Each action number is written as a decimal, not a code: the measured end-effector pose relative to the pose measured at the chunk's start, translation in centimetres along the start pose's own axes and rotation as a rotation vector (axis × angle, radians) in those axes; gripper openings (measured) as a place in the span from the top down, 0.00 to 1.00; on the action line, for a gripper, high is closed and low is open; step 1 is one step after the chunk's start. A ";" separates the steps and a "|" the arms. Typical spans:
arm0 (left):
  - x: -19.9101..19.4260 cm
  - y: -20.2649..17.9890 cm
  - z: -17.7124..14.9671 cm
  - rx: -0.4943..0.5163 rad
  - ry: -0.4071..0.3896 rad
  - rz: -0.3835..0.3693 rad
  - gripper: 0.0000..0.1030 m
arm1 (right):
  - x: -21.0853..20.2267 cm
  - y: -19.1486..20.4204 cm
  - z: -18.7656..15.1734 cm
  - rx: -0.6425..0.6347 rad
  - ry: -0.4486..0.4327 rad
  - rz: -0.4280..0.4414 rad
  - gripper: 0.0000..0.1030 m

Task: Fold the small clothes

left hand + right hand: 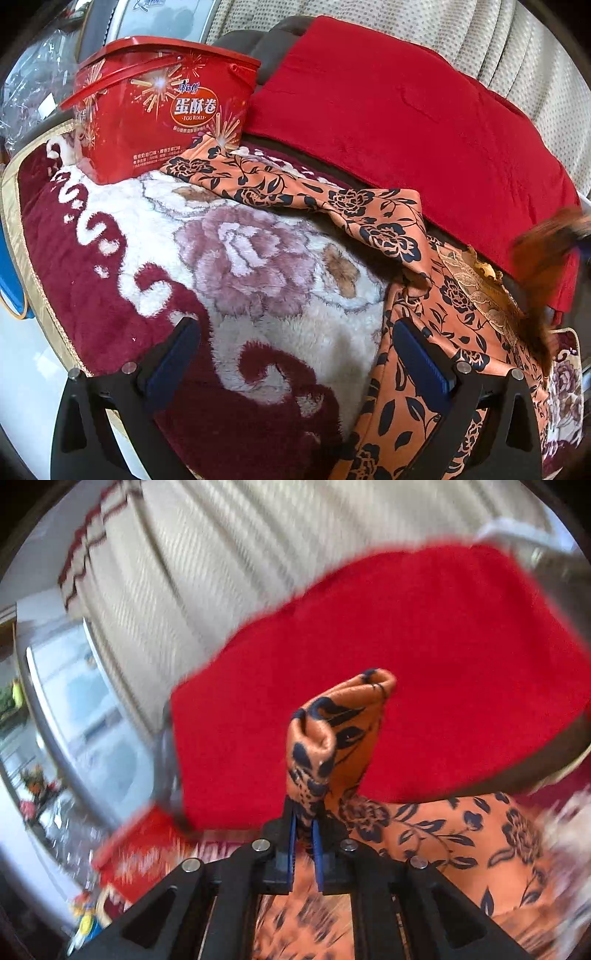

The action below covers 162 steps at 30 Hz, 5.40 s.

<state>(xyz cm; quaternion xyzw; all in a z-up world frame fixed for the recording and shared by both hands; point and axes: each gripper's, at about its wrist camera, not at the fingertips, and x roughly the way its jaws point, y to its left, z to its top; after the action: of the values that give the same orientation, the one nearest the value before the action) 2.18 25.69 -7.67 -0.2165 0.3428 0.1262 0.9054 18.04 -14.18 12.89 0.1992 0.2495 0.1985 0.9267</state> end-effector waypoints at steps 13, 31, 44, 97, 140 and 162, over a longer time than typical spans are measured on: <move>0.0 -2.0 -0.5 0.066 -0.020 0.004 0.00 | 3.0 -9.0 -10.1 0.171 0.270 -0.023 0.20; 9.7 -17.6 5.0 -0.193 0.555 -0.413 0.00 | -6.5 -22.0 -13.5 0.396 0.166 0.080 0.20; 17.5 -17.4 3.5 -0.337 0.560 -0.213 0.67 | -7.6 -21.4 -14.8 0.250 0.092 0.156 0.20; 9.8 13.8 13.7 -0.776 0.085 -0.313 0.27 | -7.6 -20.2 -15.8 0.167 0.082 0.095 0.20; -7.1 -27.5 13.6 0.290 -0.180 -0.391 0.96 | -8.3 -20.2 -16.2 0.168 0.050 0.097 0.20; -4.4 -25.5 3.1 0.416 0.084 -0.412 0.27 | -10.6 -21.3 -15.6 0.235 0.041 0.149 0.20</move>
<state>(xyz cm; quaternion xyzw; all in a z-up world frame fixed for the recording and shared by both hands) 10.35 4.51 5.19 -0.0964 0.3473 -0.1421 0.9219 6.91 -32.87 -5.47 0.3201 0.2744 0.2404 0.8743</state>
